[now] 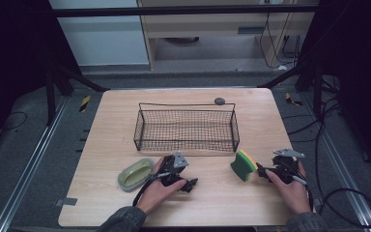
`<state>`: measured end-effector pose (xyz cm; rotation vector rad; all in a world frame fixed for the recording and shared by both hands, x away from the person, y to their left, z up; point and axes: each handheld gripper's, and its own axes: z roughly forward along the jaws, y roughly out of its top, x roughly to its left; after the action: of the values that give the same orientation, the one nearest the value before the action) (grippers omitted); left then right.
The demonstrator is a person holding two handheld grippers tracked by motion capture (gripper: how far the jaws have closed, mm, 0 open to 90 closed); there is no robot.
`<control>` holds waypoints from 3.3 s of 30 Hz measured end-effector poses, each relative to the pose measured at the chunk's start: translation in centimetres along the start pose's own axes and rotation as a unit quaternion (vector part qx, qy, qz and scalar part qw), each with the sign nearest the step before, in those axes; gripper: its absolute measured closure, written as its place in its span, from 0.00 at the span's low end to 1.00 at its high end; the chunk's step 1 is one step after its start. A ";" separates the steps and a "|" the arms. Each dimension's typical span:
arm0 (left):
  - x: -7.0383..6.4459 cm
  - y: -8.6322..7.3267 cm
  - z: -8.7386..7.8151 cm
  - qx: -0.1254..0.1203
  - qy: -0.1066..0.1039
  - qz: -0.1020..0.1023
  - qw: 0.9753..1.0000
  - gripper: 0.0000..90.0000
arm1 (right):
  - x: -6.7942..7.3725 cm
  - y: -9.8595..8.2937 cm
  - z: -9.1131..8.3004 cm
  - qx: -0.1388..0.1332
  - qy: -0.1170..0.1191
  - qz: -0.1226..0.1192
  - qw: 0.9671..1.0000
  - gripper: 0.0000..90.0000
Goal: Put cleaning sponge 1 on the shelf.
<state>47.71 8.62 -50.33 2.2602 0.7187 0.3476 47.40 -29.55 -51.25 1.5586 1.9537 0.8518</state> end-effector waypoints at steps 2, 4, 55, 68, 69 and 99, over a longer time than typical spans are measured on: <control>-0.1 0.4 -0.8 -0.002 -0.008 0.010 1.000 0.05 | 0.0 0.0 0.0 0.000 0.000 0.000 1.000 0.05; -0.1 1.0 -1.6 0.008 -0.010 0.013 1.000 0.06 | 0.0 0.0 0.0 0.000 0.000 0.000 1.000 0.05; 9.2 0.7 -12.2 0.303 0.023 0.061 0.951 0.51 | 0.0 0.0 0.0 0.000 0.000 0.000 1.000 0.05; 9.6 0.0 -11.0 0.322 0.008 0.047 0.945 0.64 | 0.0 0.0 0.0 0.000 0.000 0.000 1.000 0.05; 9.6 0.0 -11.0 0.322 0.008 0.047 0.945 0.65 | 0.0 0.0 0.0 0.000 0.000 0.000 1.000 0.05; 8.8 2.9 -15.9 0.243 0.059 0.178 0.952 0.79 | 0.0 -0.1 -0.1 0.000 -0.001 0.002 1.000 0.05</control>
<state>48.91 21.07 -36.88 2.8694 0.4855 0.5251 47.28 -29.53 -51.26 1.5625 1.9493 0.8516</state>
